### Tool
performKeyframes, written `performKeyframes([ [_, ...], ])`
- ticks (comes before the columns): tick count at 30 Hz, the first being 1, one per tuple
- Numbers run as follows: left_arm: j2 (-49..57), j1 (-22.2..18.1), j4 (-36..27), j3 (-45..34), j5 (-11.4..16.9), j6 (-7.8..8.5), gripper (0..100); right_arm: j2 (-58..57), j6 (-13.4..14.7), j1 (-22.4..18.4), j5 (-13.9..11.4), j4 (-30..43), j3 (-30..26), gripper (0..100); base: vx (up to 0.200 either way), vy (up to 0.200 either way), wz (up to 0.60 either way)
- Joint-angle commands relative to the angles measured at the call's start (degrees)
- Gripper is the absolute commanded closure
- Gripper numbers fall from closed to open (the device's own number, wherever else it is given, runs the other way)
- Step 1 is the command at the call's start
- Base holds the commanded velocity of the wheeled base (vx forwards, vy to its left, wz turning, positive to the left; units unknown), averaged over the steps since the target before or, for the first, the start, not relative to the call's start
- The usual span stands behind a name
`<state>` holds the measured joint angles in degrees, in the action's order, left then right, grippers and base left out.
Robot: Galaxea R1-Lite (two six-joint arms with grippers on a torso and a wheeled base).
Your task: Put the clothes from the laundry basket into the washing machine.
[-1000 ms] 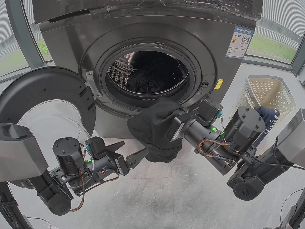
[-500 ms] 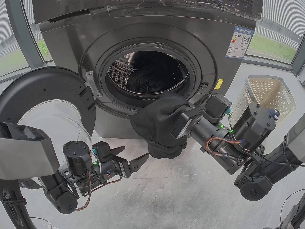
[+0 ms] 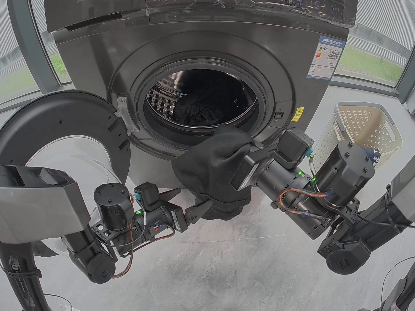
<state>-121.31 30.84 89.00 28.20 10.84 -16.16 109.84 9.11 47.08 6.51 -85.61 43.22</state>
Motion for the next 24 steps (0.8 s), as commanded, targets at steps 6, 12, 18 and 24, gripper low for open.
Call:
performKeyframes([
  [6,-2.71,-0.08,0.21,2.48,7.44,-2.2,0,0.2,0.03,0.47,0.08,0.01,-0.15,100,0.0,0.0,0.0],
  [12,-4.46,0.27,0.21,3.0,10.34,-2.38,0,0.2,0.03,0.56,0.17,0.01,-0.15,100,0.0,0.0,0.0],
  [18,-7.19,0.27,0.21,4.76,10.61,-2.38,0,0.38,0.39,0.82,0.17,-0.17,-0.24,100,0.0,0.0,0.0],
  [24,-8.24,1.77,0.29,5.64,10.7,-2.38,0,0.55,0.39,0.91,0.08,-0.25,-0.15,100,0.0,0.0,0.0],
])
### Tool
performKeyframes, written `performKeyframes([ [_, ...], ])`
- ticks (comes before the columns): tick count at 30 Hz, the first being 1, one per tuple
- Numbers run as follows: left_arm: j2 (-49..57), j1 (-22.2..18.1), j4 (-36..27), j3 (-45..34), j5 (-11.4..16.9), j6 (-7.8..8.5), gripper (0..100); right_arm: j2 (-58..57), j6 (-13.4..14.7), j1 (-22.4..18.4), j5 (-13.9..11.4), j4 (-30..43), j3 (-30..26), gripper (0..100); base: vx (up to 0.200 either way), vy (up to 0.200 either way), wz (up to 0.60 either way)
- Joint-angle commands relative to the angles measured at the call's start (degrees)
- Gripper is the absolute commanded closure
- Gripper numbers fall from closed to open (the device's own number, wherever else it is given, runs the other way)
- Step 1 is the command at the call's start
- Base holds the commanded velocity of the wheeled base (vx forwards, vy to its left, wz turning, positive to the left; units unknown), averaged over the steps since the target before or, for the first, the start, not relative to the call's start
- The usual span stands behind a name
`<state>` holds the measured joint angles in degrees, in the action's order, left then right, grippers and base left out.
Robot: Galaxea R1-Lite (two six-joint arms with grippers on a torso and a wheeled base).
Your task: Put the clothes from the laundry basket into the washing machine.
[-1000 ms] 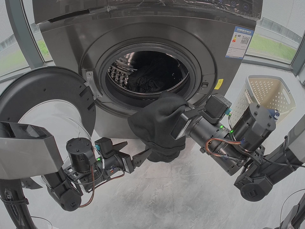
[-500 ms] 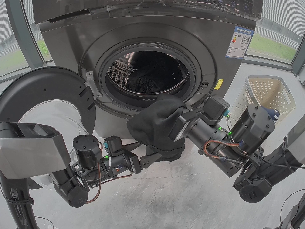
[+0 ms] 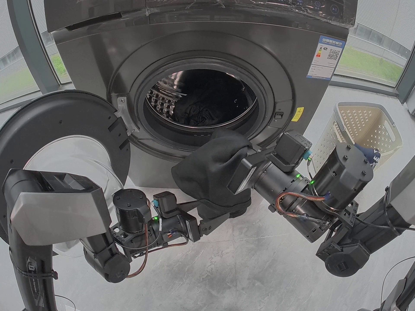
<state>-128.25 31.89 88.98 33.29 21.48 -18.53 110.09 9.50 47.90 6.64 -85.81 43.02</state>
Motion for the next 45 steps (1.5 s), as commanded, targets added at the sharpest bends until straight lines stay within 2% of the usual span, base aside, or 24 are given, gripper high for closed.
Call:
performKeyframes([
  [1,-1.39,0.8,0.32,0.72,0.05,-0.02,0,0.3,0.0,0.09,-0.05,-0.06,0.05,100,0.0,0.0,0.0],
  [5,-1.83,1.24,0.32,2.04,1.64,0.16,0,0.65,0.08,0.09,-0.05,-0.24,-0.04,100,0.0,0.0,0.0],
  [13,-1.66,1.42,0.41,3.27,1.37,0.42,0,0.65,0.08,0.09,-0.05,-0.32,-0.04,100,0.0,0.0,0.0],
  [23,3.7,4.58,0.32,0.46,1.2,0.42,0,0.74,0.08,-0.08,-0.05,-0.41,-0.31,100,0.0,0.0,0.0],
  [29,0.19,4.06,0.41,1.16,0.93,0.86,0,0.74,0.17,0.0,-0.05,-0.5,-0.39,100,0.0,0.0,0.0],
  [33,-3.24,3.97,0.41,3.36,-1.35,1.57,0,1.0,0.17,0.0,-0.05,-0.5,-0.39,100,0.0,0.0,0.0],
  [40,-5.96,3.44,0.32,8.89,-5.22,1.57,0,1.0,0.17,0.09,-0.05,-0.5,-0.31,100,0.0,0.0,0.0],
  [45,-5.61,3.27,0.41,9.33,-5.66,1.57,0,1.09,0.17,0.09,0.04,-0.5,-0.39,100,0.0,0.0,0.0],
])
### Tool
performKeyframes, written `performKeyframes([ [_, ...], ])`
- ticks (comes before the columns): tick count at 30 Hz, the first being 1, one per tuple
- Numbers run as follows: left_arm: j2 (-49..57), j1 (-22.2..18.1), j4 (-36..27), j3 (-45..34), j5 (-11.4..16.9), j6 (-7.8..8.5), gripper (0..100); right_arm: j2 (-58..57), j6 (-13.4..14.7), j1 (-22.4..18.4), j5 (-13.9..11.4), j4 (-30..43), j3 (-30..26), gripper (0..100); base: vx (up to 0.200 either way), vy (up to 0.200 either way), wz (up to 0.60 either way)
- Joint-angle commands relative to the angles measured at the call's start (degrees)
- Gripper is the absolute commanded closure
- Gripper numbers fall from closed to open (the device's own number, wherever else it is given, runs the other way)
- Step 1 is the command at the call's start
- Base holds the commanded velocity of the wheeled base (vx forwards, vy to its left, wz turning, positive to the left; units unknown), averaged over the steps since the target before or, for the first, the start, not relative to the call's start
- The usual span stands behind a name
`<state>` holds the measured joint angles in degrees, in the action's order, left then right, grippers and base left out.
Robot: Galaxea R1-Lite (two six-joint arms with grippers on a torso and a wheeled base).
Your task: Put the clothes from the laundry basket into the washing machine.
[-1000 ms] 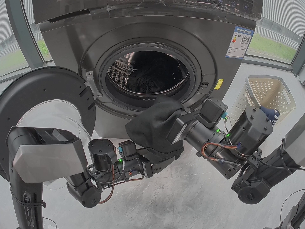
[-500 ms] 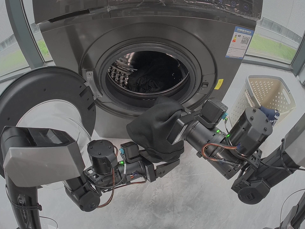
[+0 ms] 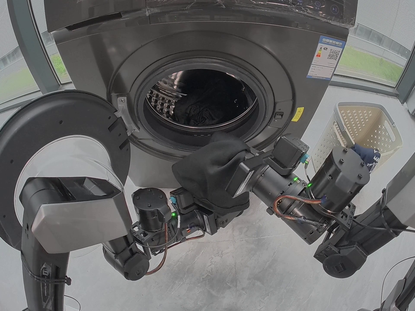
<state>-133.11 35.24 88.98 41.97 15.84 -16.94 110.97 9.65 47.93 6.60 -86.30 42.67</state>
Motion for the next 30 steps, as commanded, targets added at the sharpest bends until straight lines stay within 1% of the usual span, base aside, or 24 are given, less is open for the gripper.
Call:
performKeyframes([
  [1,-0.75,-0.09,0.41,0.65,-0.02,-0.02,0,0.21,0.1,0.05,0.0,-0.01,-0.04,100,0.0,0.0,0.0],
  [5,0.57,-0.17,0.41,0.92,-0.1,-0.02,0,0.21,0.28,0.05,0.08,-0.01,-0.13,100,0.0,0.0,0.0],
  [8,1.8,-0.09,0.41,0.92,-0.72,-0.46,0,0.21,0.28,0.05,0.08,-0.01,-0.22,100,0.0,0.0,0.0],
  [9,1.89,-0.17,0.41,0.92,-0.89,-0.46,100,0.21,0.28,0.05,0.08,-0.01,-0.22,100,0.0,0.0,0.0],
  [17,3.03,-0.17,0.41,0.22,-1.16,-0.55,100,0.65,0.36,0.05,0.08,-0.1,-0.22,100,0.0,0.0,0.0],
  [21,4.0,-0.26,0.41,-0.49,-2.12,-0.55,100,0.65,0.45,-0.12,0.08,-0.1,-0.22,100,0.0,0.0,0.0],
  [23,5.05,-0.26,0.41,-1.54,-2.65,-0.46,100,0.65,0.45,-0.47,0.08,-0.1,-0.3,100,0.0,0.0,0.0],
  [24,6.02,-0.17,0.41,-2.51,-2.92,-0.11,100,0.74,0.54,-0.82,0.35,-0.1,-0.3,100,0.0,0.0,0.0],
  [30,13.67,0.97,0.23,-9.19,-3.18,0.25,100,1.09,0.8,-2.14,0.7,-0.1,-0.66,100,0.0,0.0,0.0],
])
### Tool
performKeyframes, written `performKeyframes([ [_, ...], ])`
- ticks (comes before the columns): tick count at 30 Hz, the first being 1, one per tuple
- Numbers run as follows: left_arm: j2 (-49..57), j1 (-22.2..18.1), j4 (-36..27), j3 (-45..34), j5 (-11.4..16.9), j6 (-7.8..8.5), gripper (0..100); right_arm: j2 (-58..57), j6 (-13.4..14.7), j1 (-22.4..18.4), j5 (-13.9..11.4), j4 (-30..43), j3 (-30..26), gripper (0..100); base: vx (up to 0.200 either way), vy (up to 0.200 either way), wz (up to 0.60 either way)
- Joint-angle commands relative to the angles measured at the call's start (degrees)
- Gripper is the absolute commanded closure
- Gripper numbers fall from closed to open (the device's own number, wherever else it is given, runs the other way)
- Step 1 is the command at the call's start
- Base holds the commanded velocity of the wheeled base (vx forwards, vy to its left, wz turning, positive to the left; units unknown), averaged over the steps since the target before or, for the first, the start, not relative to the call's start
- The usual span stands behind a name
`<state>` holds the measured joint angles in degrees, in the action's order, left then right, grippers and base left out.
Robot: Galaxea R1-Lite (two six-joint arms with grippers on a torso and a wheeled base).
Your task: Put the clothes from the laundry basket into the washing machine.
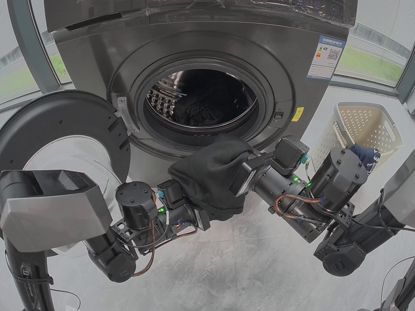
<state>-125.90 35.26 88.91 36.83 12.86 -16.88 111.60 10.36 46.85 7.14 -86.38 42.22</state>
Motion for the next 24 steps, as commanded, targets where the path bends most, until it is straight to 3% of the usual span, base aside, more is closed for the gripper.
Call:
performKeyframes([
  [1,7.52,1.22,0.3,-4.84,-0.2,0.18,100,0.46,0.1,-1.06,0.15,-0.01,-0.2,100,0.0,0.0,0.0],
  [20,9.01,1.92,0.3,-9.23,0.59,-0.34,100,0.46,0.36,-0.97,0.24,-0.1,-1.26,100,0.0,0.0,0.0],
  [21,9.01,1.92,0.3,-9.23,0.59,-0.34,0,0.46,0.36,-0.97,0.24,-0.1,-1.26,100,0.0,0.0,0.0],
  [24,7.96,1.75,0.3,-8.53,0.23,-0.69,0,0.46,0.36,-0.88,0.24,-0.1,-1.26,100,0.0,0.0,0.0],
])
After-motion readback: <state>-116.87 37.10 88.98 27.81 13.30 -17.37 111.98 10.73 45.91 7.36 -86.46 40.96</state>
